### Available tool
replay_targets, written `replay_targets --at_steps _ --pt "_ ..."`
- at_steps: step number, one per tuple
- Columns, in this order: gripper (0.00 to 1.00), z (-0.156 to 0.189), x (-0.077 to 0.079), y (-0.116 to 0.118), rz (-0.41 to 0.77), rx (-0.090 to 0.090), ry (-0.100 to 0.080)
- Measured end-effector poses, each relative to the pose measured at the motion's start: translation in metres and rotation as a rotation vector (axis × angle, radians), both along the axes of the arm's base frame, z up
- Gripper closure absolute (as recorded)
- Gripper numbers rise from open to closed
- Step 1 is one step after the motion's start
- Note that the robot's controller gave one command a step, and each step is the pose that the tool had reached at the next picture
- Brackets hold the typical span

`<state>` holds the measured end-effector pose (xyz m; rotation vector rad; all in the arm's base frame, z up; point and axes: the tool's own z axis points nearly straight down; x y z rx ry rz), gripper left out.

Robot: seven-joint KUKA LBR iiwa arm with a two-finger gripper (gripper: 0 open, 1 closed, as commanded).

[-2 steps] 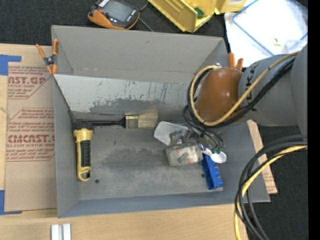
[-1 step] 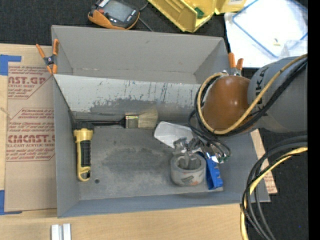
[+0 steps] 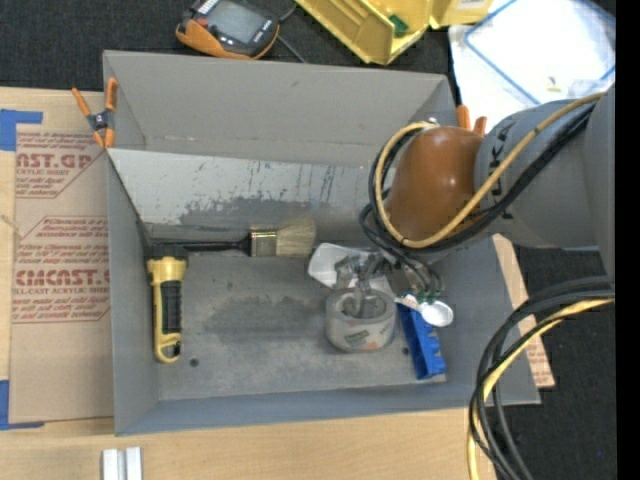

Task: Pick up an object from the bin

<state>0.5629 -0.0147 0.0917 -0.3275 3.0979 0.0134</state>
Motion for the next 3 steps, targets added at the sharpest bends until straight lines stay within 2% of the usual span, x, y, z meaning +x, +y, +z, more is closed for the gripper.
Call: replay_targets --at_steps 1,2,3 --pt "1.00 0.000 0.000 0.000 0.000 0.000 0.000" --pt "1.00 -0.021 -0.016 -0.001 0.237 -0.005 -0.008" --pt "1.00 -0.021 -0.016 -0.001 0.237 -0.005 -0.008"
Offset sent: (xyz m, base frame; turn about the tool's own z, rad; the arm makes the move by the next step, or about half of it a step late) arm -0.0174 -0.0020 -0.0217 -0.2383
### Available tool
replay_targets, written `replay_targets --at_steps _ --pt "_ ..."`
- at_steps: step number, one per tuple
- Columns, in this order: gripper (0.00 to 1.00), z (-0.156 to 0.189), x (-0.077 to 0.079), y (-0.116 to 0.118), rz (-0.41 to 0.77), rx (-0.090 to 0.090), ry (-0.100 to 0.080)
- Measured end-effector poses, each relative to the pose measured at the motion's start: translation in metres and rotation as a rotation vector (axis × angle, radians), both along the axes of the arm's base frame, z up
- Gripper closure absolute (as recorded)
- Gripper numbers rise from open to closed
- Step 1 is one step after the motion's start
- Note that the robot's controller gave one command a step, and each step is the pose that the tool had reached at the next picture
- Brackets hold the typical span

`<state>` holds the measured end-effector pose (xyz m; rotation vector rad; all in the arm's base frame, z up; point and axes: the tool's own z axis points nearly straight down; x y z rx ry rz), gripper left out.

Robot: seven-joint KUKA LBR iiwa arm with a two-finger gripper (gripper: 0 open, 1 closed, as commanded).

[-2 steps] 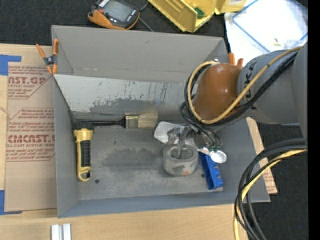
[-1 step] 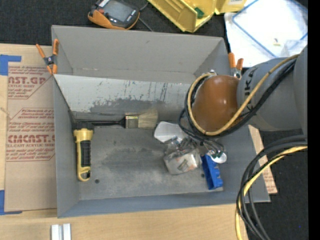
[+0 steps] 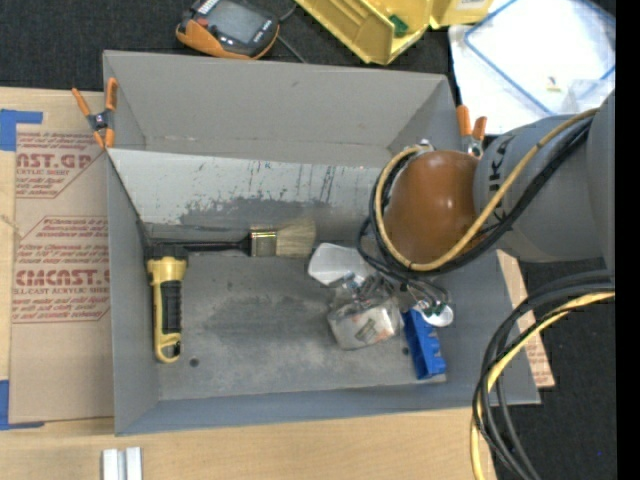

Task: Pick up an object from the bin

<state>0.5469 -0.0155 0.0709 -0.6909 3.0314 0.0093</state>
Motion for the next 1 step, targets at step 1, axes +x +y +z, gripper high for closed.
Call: replay_targets --at_steps 1 --pt "1.00 0.0080 0.0025 0.0005 -0.002 -0.001 0.007"
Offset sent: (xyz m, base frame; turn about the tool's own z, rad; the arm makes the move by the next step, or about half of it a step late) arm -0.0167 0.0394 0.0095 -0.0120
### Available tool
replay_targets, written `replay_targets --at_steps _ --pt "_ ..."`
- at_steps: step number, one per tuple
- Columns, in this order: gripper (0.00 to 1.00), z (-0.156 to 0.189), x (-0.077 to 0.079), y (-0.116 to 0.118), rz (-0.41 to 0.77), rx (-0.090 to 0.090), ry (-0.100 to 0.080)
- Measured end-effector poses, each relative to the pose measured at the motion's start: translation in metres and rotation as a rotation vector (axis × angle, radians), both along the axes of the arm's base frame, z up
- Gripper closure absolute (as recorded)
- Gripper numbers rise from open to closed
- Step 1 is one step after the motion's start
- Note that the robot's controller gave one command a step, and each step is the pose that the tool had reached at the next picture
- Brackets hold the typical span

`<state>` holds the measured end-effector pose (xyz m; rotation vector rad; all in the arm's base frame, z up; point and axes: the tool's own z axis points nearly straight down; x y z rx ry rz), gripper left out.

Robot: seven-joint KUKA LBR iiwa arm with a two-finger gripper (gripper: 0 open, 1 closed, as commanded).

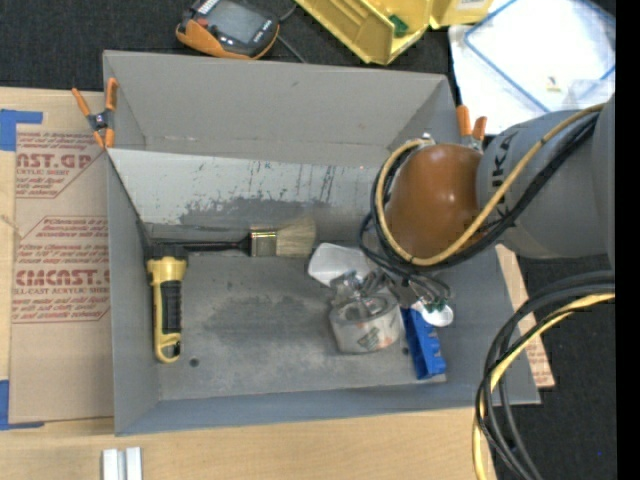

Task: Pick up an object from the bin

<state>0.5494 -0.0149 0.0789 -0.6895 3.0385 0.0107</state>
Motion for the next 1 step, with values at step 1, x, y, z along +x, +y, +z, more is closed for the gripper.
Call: replay_targets --at_steps 1 --pt "1.00 0.0030 -0.0067 0.0167 0.002 -0.001 -0.009"
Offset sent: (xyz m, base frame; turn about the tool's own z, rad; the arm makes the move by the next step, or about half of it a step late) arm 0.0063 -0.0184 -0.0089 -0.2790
